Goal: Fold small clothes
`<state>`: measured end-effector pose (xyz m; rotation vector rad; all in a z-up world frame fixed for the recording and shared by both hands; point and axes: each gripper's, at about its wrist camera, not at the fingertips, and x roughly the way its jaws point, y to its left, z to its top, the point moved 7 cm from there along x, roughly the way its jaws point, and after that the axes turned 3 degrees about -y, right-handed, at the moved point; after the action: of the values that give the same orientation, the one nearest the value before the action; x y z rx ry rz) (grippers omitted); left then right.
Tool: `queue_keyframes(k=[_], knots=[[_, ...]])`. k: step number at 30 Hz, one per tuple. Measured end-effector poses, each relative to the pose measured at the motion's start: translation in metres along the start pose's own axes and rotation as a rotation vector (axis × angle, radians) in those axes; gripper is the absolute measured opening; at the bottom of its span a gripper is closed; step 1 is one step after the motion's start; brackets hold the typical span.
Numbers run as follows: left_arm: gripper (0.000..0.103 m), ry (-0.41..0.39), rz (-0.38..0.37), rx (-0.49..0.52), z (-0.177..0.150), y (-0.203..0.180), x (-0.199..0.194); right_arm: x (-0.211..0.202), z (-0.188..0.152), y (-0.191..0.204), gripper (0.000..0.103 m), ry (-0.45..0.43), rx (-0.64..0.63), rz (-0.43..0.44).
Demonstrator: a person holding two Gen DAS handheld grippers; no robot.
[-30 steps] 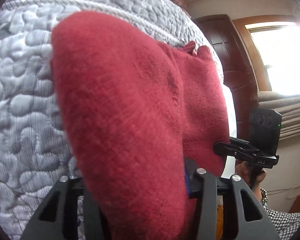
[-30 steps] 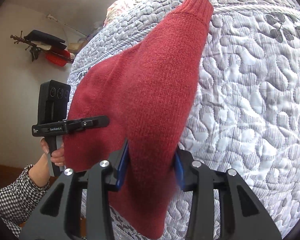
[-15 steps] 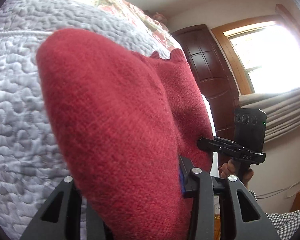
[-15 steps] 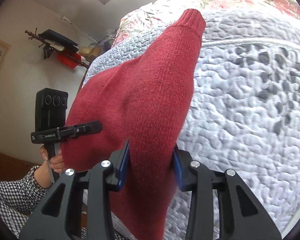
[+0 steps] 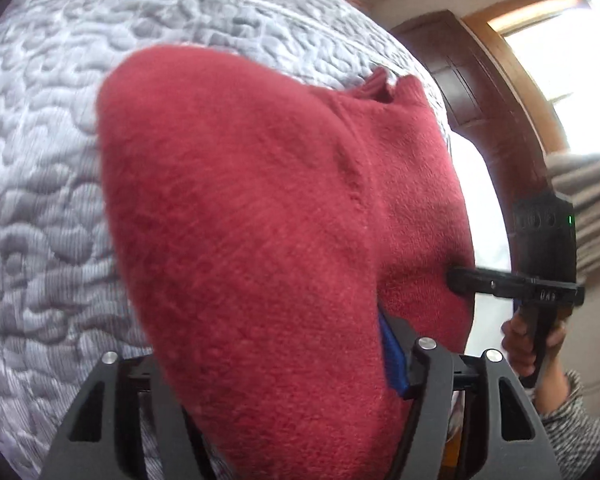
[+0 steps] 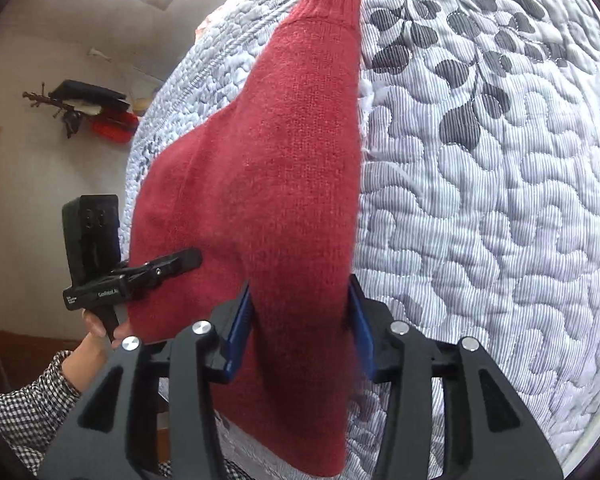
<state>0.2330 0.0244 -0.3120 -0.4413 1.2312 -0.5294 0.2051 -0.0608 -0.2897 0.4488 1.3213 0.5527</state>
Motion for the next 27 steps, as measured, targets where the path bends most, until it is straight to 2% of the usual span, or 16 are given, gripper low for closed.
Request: queue_keyframes(k=[4,7,9,12,14,15,16,17,19,20,22,25,27], knots=[[0.066,-0.038,0.109,0.034,-0.008,-0.018,-0.023,-0.025,-0.011,0.003,0.062,-0.02,-0.022,-0.007],[0.073,-0.056,0.179,0.1,-0.032,-0.033,-0.04,-0.042,-0.035,0.006,0.065,-0.028,-0.028,0.004],[0.074,-0.066,0.24,0.125,-0.053,-0.033,-0.049,-0.046,-0.054,-0.001,0.066,-0.007,-0.024,-0.017],[0.074,-0.07,0.299,0.112,-0.076,-0.018,-0.054,-0.04,-0.082,-0.009,0.067,0.032,0.011,-0.007],[0.076,-0.064,0.303,0.068,-0.085,-0.01,-0.049,-0.032,-0.097,-0.017,0.067,0.063,0.038,-0.013],[0.076,-0.072,0.301,0.031,-0.086,-0.007,-0.046,-0.027,-0.106,-0.021,0.066,0.082,0.049,-0.016],[0.076,-0.076,0.295,0.008,-0.089,-0.003,-0.046,-0.021,-0.108,-0.02,0.058,0.099,0.059,-0.015],[0.076,-0.079,0.287,-0.018,-0.09,-0.001,-0.046,-0.019,-0.11,-0.022,0.045,0.113,0.068,-0.003],[0.076,-0.083,0.293,-0.036,-0.092,0.001,-0.048,-0.019,-0.111,-0.02,0.038,0.118,0.075,-0.001],[0.074,-0.089,0.297,-0.03,-0.091,-0.002,-0.051,-0.023,-0.111,-0.016,0.029,0.117,0.065,-0.003],[0.074,-0.1,0.317,-0.004,-0.094,-0.007,-0.061,-0.039,-0.109,-0.006,0.024,0.098,0.075,0.037],[0.074,-0.124,0.332,0.033,-0.099,-0.016,-0.07,-0.063,-0.107,0.007,0.022,0.061,0.087,0.093],[0.074,-0.118,0.368,0.046,-0.105,-0.013,-0.074,-0.068,-0.11,0.002,0.022,0.059,0.079,0.071]])
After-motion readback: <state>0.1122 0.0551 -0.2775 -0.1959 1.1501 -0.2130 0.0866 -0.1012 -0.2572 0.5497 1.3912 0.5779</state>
